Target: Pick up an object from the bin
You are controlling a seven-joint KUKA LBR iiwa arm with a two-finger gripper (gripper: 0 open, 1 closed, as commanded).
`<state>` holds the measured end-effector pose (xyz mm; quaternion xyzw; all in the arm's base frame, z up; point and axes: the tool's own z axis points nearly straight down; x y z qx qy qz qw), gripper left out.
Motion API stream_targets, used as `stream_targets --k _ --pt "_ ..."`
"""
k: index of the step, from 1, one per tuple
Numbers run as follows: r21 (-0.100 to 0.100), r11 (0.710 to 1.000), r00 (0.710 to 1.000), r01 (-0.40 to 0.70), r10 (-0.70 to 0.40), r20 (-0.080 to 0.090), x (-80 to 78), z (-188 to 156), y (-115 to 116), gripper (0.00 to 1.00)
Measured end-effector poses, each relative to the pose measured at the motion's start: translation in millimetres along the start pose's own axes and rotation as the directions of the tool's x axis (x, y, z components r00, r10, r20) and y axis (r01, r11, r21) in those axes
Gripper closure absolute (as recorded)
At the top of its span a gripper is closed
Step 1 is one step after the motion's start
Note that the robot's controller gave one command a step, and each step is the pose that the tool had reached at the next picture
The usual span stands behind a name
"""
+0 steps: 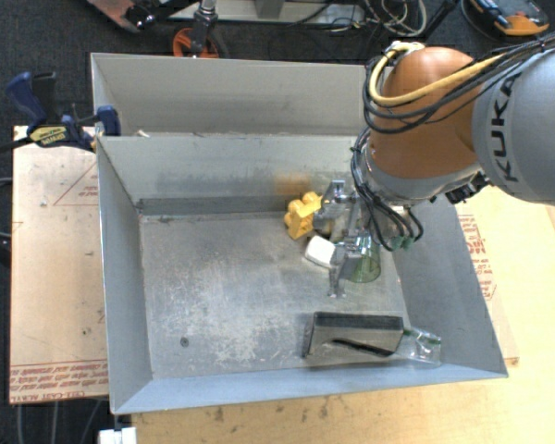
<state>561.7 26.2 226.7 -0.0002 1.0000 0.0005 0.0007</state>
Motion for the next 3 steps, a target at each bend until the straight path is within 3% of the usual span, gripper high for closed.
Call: stream_targets --k 1,2,3 --pt "0.0 0.999 0.999 0.036 -0.036 0.003 37.3 75.2 -29.9 0.0" --pt "-0.002 0.992 0.992 0.125 -0.125 -0.008 80.7 74.3 -73.6 0.0" --pt "0.0 0.998 0.998 0.06 -0.06 0.001 67.4 80.3 -78.0 0.0"
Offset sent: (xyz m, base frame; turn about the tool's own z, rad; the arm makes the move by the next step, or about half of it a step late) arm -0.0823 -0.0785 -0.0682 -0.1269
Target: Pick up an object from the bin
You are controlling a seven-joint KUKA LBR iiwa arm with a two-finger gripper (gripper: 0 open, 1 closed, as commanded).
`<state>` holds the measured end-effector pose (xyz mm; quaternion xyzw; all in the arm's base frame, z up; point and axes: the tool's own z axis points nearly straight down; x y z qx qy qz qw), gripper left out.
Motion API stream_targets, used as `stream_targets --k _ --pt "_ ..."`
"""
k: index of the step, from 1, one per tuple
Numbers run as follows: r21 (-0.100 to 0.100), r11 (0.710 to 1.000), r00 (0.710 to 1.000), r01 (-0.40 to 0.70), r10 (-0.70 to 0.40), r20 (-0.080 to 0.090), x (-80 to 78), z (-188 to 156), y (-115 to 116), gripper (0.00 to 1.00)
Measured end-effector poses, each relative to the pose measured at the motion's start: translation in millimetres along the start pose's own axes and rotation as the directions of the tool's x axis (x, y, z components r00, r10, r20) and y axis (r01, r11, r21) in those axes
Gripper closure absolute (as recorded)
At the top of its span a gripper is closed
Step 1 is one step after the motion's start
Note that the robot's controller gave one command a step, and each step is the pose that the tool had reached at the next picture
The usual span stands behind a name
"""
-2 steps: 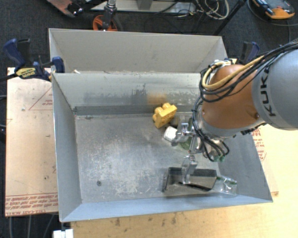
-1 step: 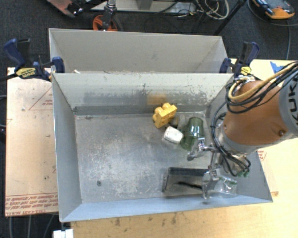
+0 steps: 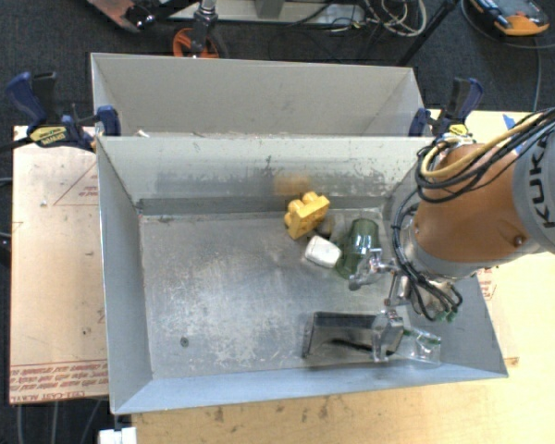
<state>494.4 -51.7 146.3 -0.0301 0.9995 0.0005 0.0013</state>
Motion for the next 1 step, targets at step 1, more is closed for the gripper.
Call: stream_targets --k 1 --pt "0.0 1.0 1.0 -0.02 0.02 0.006 5.6 69.4 -9.4 0.0"
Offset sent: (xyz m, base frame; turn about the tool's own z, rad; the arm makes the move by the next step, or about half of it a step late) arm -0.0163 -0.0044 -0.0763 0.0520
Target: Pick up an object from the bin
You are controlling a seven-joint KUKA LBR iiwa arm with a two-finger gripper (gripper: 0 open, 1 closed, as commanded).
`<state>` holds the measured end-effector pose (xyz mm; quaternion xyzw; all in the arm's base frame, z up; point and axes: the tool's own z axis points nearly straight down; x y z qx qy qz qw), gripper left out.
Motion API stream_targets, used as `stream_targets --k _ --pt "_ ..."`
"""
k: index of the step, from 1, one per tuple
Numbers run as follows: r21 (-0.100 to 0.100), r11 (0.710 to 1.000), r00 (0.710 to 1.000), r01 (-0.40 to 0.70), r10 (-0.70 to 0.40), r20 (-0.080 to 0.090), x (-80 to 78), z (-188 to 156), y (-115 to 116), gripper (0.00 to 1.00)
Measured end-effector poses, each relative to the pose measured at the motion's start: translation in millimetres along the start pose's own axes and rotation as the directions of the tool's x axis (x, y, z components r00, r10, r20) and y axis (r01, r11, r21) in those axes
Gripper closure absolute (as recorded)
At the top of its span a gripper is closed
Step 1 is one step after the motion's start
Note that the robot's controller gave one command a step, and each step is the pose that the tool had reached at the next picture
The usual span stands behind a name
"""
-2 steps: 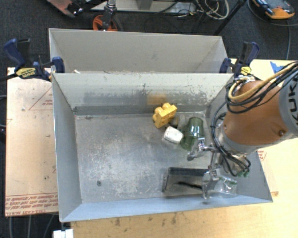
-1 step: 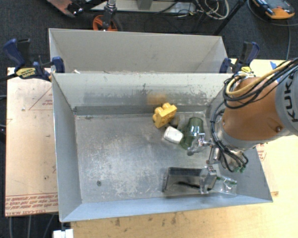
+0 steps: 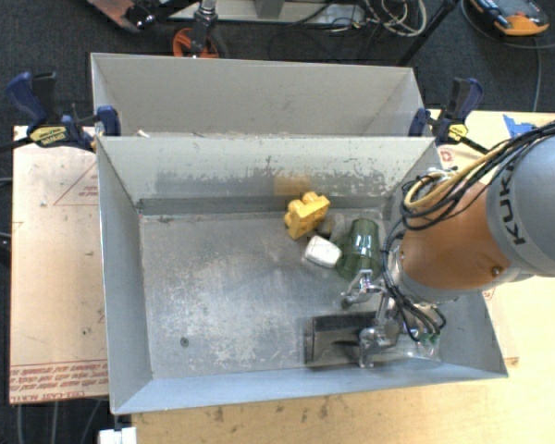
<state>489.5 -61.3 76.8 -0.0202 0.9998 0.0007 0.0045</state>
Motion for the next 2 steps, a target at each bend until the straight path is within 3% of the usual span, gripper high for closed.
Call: stream_targets --k 1,2 --pt "0.001 1.0 1.0 0.002 -0.002 0.005 -1.7 -8.9 1.0 1.0" --pt "0.001 1.0 1.0 0.002 -0.002 0.005 -1.7 -8.9 1.0 1.0"
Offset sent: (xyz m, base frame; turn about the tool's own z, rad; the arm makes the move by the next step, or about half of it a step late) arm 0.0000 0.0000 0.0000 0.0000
